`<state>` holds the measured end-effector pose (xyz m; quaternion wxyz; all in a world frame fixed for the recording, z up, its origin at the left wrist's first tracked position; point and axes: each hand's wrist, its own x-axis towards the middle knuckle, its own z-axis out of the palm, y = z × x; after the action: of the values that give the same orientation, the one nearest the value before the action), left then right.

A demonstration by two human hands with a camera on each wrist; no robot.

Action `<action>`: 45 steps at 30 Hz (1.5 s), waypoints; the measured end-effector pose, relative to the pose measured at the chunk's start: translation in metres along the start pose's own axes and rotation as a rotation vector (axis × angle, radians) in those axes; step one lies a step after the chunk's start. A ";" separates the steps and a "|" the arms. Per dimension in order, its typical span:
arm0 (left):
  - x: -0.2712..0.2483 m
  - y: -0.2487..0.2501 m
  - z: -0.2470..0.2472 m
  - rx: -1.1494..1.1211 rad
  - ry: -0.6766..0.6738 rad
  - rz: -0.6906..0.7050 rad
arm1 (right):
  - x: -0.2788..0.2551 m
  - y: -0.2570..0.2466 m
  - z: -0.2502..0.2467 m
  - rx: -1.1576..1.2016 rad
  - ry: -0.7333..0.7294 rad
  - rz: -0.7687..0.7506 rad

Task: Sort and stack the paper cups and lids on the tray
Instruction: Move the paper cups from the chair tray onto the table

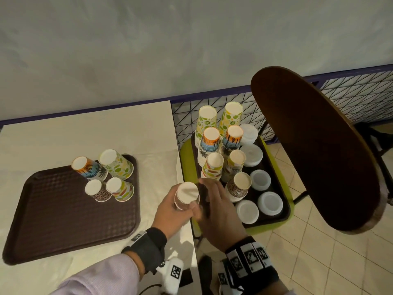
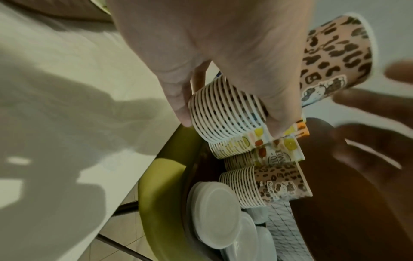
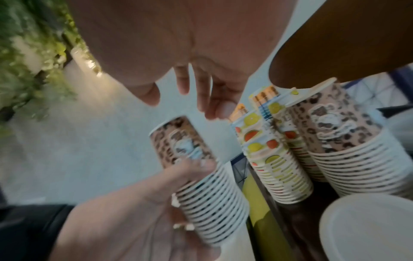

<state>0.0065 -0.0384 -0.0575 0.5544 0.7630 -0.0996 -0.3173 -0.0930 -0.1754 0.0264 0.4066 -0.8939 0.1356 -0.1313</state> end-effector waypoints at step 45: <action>0.037 0.026 -0.040 0.007 0.256 -0.108 | -0.002 0.104 -0.033 0.112 0.281 0.164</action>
<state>0.0645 -0.0357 -0.0403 0.5417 0.8035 0.0120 -0.2466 -0.1206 -0.2629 -0.0327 0.4422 -0.8286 0.2559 -0.2288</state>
